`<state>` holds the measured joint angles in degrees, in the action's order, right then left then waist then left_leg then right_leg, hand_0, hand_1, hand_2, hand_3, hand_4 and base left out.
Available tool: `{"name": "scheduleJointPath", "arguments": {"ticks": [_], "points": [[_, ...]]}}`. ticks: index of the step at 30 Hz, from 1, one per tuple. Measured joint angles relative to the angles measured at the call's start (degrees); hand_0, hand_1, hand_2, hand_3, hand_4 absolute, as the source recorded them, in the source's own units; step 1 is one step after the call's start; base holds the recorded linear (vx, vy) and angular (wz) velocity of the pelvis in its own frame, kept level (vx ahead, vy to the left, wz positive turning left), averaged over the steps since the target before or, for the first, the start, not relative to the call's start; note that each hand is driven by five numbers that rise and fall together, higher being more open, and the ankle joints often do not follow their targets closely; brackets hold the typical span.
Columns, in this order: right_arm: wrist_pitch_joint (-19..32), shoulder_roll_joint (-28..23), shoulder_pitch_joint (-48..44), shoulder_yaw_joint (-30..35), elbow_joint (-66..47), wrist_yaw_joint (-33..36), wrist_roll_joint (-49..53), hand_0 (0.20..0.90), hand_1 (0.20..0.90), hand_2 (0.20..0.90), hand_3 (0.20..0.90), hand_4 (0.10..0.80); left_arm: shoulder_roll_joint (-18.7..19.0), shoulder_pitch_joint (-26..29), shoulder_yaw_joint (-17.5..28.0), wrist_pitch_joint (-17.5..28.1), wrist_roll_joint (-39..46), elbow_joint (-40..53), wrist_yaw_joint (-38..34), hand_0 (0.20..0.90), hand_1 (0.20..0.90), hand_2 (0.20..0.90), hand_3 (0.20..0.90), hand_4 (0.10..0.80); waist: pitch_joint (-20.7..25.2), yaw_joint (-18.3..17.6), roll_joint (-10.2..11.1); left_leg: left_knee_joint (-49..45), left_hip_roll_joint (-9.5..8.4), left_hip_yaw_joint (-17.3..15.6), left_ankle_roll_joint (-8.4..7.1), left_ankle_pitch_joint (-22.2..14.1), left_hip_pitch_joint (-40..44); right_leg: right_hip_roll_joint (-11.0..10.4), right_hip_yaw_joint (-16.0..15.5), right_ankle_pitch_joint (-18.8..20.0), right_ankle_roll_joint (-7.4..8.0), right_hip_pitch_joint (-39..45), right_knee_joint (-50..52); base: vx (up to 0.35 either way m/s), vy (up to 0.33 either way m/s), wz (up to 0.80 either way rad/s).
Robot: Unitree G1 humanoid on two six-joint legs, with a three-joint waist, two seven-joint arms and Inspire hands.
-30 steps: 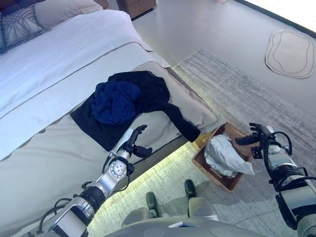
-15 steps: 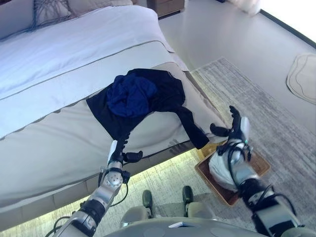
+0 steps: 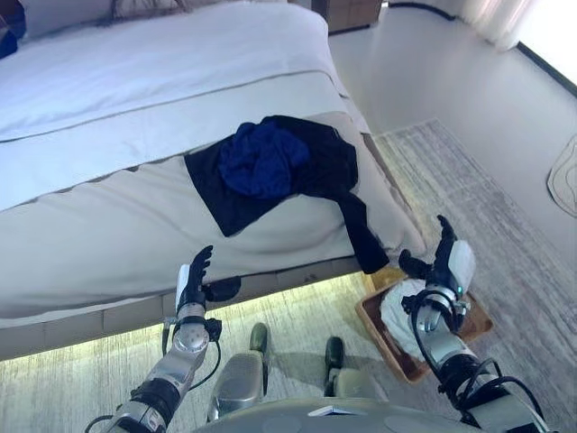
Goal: Pick up the clothes from the bed and place them into the basket
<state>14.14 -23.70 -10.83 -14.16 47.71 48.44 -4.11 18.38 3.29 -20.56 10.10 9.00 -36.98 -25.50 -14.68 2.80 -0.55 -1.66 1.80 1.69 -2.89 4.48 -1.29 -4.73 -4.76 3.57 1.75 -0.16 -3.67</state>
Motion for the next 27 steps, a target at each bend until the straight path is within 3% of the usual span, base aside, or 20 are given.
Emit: {"name": "scheduleJointPath", "arguments": {"ticks": [3, 7, 8, 9, 16, 19, 21, 23, 27], "points": [[0.0, 0.4, 1.4, 0.9, -0.1, 0.1, 2.3, 0.9, 0.9, 0.9, 0.9, 0.8, 1.2, 2.1, 0.1, -0.3, 0.0, 1.6, -0.3, 0.9, 0.9, 0.9, 0.9, 0.8, -1.2, 0.1, 1.4, 4.4, -0.81, -1.5, 1.6, 0.3, 1.6, -1.5, -0.3, 0.5, 0.33, -0.6, 0.2, 0.096, 0.046, -0.04], [0.2, 4.3, 2.0, 0.7, -2.3, -0.3, 2.4, 0.9, 0.9, 0.9, 0.9, 0.8, 5.1, 1.2, 0.8, -1.4, 0.0, 3.3, -0.8, 0.9, 0.9, 0.9, 0.9, 0.8, -1.3, 0.2, 1.5, 6.7, -1.34, -3.2, 2.97, 1.2, 3.2, -3.2, -0.8, 0.7, 0.59, 0.9, -0.3, 0.052, -0.018, -0.23], [0.2, 4.9, 2.0, 0.4, -3.0, -0.4, 2.4, 0.9, 0.9, 0.9, 0.9, 0.8, 5.5, 1.2, 1.3, -1.4, 0.0, 3.3, -1.1, 0.9, 0.9, 0.9, 0.9, 0.8, -1.3, 0.3, 1.5, 6.7, -1.39, -3.2, 2.97, 1.2, 3.1, -3.5, -0.9, 0.9, 0.66, 1.6, -0.4, 0.02, -0.076, -0.04], [0.2, 5.2, 2.0, -0.5, -3.9, -0.7, 2.3, 0.9, 0.9, 0.9, 0.9, 0.8, 5.5, 1.2, 1.9, -1.6, 0.0, 3.3, -1.5, 0.9, 0.9, 0.9, 0.9, 0.8, -1.3, 0.6, 1.5, 6.7, -1.46, -3.3, 2.7, 1.5, 3.2, -3.7, -0.9, 2.6, 2.96, 2.4, -1.6, 0.009, -0.056, -0.01], [-0.8, 4.4, 1.0, -1.9, -6.0, -4.7, 3.6, 0.9, 0.9, 0.9, 0.9, 0.8, 2.5, -0.2, 2.4, -2.5, 0.1, 4.2, -1.6, 0.9, 0.9, 0.9, 0.9, 0.8, -1.0, 0.8, 0.8, 6.7, 1.23, -2.9, 1.8, 2.0, 3.5, -0.6, -0.8, 2.2, 2.98, 2.7, -1.6, 0.031, -0.078, -0.03], [-2.0, 3.8, 1.2, -1.8, -6.3, -5.7, 4.1, 0.9, 0.9, 0.9, 0.9, 0.8, 0.5, -0.3, 2.3, -2.5, 0.1, 4.2, -1.6, 0.9, 0.9, 0.9, 0.9, 0.8, -1.0, 0.7, 0.9, 3.0, 1.11, -2.0, 0.87, 1.8, 2.5, -0.7, -0.9, 1.3, 2.54, 3.8, -1.6, 0.074, 0.067, 0.07], [-2.6, 3.7, 1.6, -2.1, -6.2, -6.1, 4.1, 0.9, 0.9, 0.9, 0.9, 0.8, -0.5, -0.2, 2.3, -2.2, 0.0, 4.2, -1.6, 0.9, 0.9, 0.9, 0.9, 0.8, -1.0, 0.8, 0.8, -0.5, 0.61, -1.2, -0.6, 0.4, 0.8, -1.2, -1.6, 0.6, 2.03, 4.8, -1.6, 0.084, 0.167, 0.11], [-2.6, 3.6, 1.4, -2.1, -6.1, -5.9, 4.2, 0.9, 0.9, 0.9, 0.9, 0.8, -0.7, 0.2, 2.3, -2.2, -0.1, 4.2, -1.5, 0.9, 0.9, 0.9, 0.9, 0.8, -0.3, 0.6, -0.3, 2.0, 1.17, -0.2, -0.43, -0.4, 1.6, -0.4, -1.9, 0.3, 2.3, 4.1, -1.6, 0.068, 0.155, 0.11], [-2.6, 3.9, 1.4, -2.1, -6.0, -6.3, 5.2, 0.9, 0.9, 0.9, 0.9, 0.8, 0.2, 0.3, 2.1, -2.0, -0.2, 4.5, -1.5, 0.9, 0.9, 0.9, 0.9, 0.8, -0.3, 0.7, -0.2, 3.9, 0.24, -0.5, 0.38, 0.3, 1.9, -1.4, -1.6, 0.2, 2.33, 2.6, -0.1, 0.143, 0.178, 0.0]]}}
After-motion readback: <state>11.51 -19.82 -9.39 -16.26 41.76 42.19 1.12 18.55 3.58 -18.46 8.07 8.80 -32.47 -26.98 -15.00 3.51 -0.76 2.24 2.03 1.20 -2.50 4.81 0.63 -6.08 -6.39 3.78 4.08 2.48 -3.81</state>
